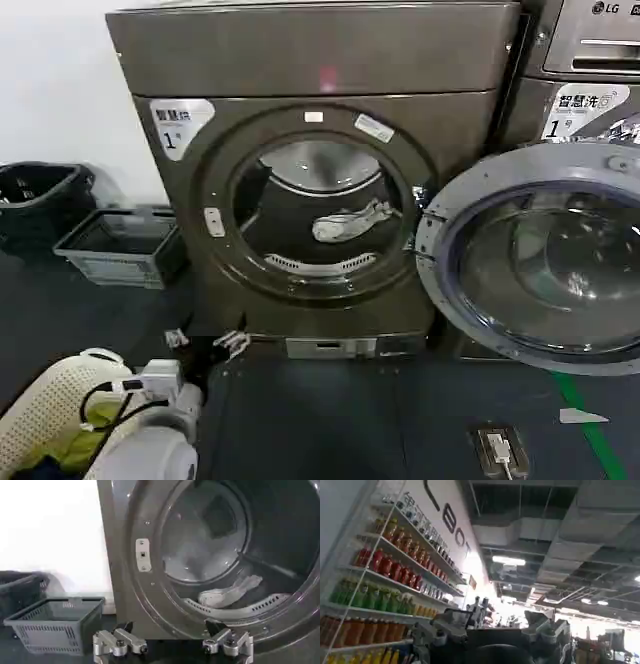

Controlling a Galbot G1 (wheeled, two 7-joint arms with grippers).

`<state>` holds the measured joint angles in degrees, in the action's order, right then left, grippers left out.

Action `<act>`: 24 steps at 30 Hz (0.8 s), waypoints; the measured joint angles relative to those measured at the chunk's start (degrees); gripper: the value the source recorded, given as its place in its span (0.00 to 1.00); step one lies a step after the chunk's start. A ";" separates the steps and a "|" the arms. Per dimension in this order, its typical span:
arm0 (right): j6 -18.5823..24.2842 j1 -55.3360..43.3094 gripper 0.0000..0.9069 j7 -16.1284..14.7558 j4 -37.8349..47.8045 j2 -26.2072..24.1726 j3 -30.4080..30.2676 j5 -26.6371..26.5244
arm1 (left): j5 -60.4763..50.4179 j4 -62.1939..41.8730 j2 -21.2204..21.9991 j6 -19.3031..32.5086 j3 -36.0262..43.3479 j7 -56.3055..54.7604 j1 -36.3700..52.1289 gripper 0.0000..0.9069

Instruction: Grasp the clothes from the dryer.

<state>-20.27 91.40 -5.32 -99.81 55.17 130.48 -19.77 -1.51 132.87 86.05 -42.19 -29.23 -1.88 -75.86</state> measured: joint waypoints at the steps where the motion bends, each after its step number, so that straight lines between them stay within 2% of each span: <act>1: 0.48 -0.03 1.00 0.12 0.20 -0.01 -0.15 -0.18 | -0.01 -0.01 0.01 0.00 0.00 0.02 -0.06 1.00; 11: 4.01 -0.41 1.00 1.29 0.92 -0.02 -1.20 -1.43 | -0.10 0.48 -0.03 0.00 -0.27 0.07 -0.53 1.00; 24: 4.72 -0.69 1.00 2.83 1.34 -0.10 -1.89 -2.06 | -0.12 0.54 -0.09 0.00 -0.30 0.15 -1.31 1.00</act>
<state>-15.55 90.71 -2.49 -98.46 55.07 128.59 -21.82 -1.64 133.41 85.96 -42.19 -29.53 -1.73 -77.16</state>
